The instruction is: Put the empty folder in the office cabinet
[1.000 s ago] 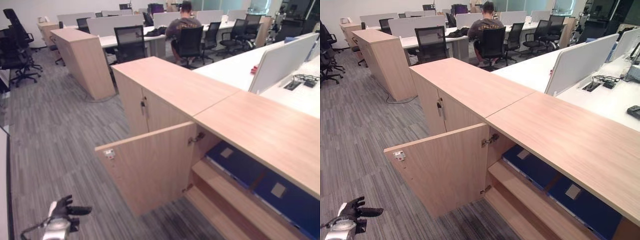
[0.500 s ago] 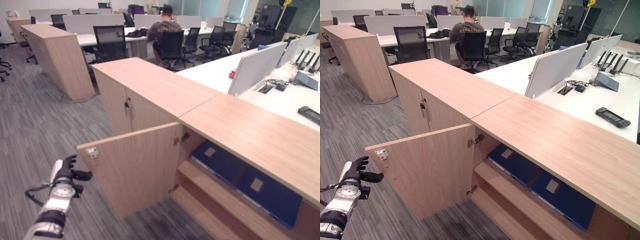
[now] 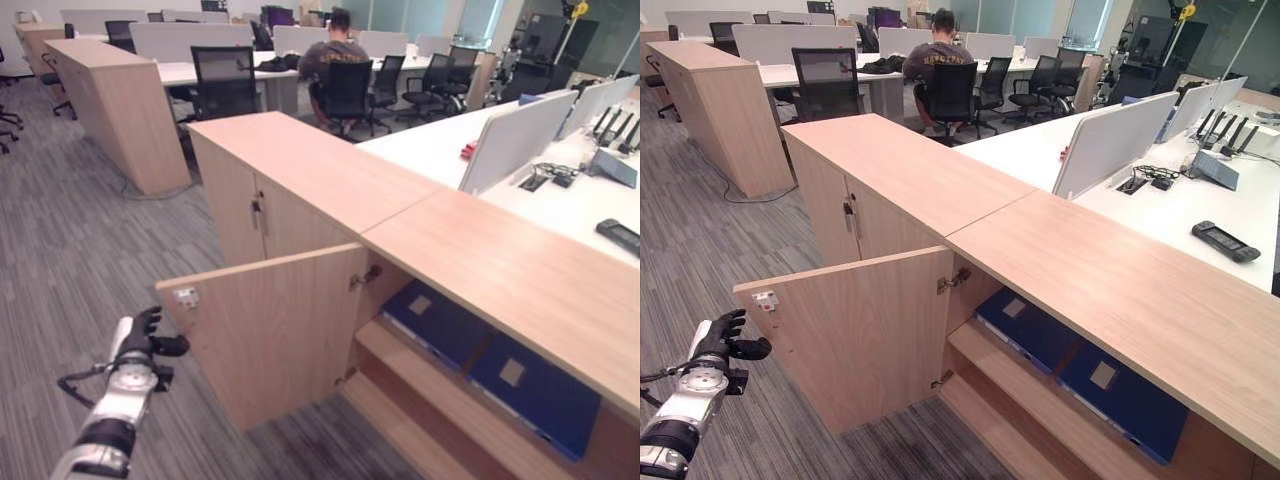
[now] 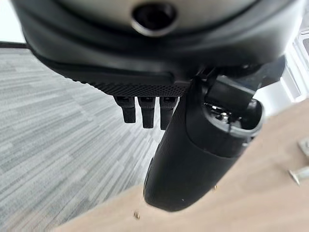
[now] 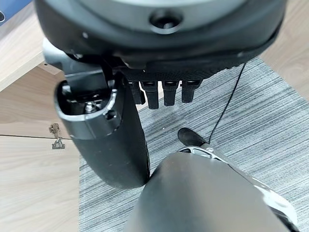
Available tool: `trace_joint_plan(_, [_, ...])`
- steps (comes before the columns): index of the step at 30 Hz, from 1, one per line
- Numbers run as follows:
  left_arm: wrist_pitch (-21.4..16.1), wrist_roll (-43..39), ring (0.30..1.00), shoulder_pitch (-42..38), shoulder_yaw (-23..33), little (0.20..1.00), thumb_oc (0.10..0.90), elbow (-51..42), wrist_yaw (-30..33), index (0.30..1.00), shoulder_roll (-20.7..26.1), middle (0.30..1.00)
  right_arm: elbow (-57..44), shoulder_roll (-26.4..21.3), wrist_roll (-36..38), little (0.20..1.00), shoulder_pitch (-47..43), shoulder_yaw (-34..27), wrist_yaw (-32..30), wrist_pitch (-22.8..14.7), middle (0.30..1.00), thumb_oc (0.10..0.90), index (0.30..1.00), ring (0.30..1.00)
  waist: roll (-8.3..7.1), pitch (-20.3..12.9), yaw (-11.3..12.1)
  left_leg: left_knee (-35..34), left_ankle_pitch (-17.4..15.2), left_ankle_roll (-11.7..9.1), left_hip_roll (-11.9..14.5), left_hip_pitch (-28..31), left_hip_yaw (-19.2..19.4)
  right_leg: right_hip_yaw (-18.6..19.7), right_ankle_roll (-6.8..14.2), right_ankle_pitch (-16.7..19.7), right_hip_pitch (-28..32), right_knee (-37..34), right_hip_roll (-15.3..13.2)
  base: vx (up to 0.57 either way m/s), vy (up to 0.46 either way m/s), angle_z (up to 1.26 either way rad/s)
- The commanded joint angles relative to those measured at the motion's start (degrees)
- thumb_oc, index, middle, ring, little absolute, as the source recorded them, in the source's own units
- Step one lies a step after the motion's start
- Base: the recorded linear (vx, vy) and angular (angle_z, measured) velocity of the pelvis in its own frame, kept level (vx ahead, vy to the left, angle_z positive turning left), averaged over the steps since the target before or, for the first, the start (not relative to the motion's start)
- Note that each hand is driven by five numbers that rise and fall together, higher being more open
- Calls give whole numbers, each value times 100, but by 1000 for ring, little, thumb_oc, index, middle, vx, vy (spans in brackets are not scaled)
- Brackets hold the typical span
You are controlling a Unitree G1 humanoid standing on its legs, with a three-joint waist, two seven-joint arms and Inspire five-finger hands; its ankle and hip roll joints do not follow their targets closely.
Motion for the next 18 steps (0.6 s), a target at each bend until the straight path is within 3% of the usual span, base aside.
trace_joint_plan(1, [-1082, -452, 900, -1473, -25, 900, 800, -1254, -407, 900, -523, 900, 355, -171, 12, 900, 77, 401, 87, 110, 900, 800, 900, 900, 188, -20, -234, 144, -567, -38, 43, 59, -267, -141, 178, -275, 58, 71, 97, -17, 6, 4])
trace_joint_plan(9, [-1076, -778, 900, -1076, -364, 900, 800, -1989, -1022, 900, -652, 900, 359, -115, -26, 900, 52, 435, 183, 116, 900, 800, 900, 900, 194, -44, -197, 131, -559, -24, 22, 53, -280, -143, 177, -252, 70, 56, 85, -1, 0, 0])
trace_joint_plan(18, [-1214, -1137, 900, -2002, -1262, 900, 800, -2436, -1335, 900, -736, 900, 466, -155, -96, 900, -102, 557, 166, 119, 900, 800, 900, 900, 205, -72, -267, 96, -505, -24, -2, 29, -321, -180, 198, -219, 60, 76, 68, -8, 3, 3])
